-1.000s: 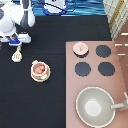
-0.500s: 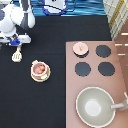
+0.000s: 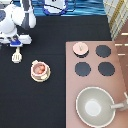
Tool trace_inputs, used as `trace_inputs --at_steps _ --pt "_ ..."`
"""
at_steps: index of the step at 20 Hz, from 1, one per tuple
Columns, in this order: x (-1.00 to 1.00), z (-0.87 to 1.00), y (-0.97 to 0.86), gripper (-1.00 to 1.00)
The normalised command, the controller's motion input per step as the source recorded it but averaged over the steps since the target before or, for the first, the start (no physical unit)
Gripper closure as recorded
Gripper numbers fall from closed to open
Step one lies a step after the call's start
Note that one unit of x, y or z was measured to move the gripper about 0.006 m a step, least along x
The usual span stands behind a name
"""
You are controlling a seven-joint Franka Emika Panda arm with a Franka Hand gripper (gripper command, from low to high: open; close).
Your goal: Take the lid off the pot, put the pot on the plate, and use the tool to push the pot to the front of the table.
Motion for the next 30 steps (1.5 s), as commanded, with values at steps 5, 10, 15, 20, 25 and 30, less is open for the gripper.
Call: trace_inputs --at_steps 5,10,15,20,25,30 --pt "-0.56 0.86 0.58 1.00" --pt "-0.22 0.59 0.67 1.00" --pt "0.07 0.46 0.78 1.00" --pt "0.10 0.25 0.85 1.00" --pt "-0.26 -0.66 0.96 1.00" --pt "-0.83 -0.83 0.54 1.00"
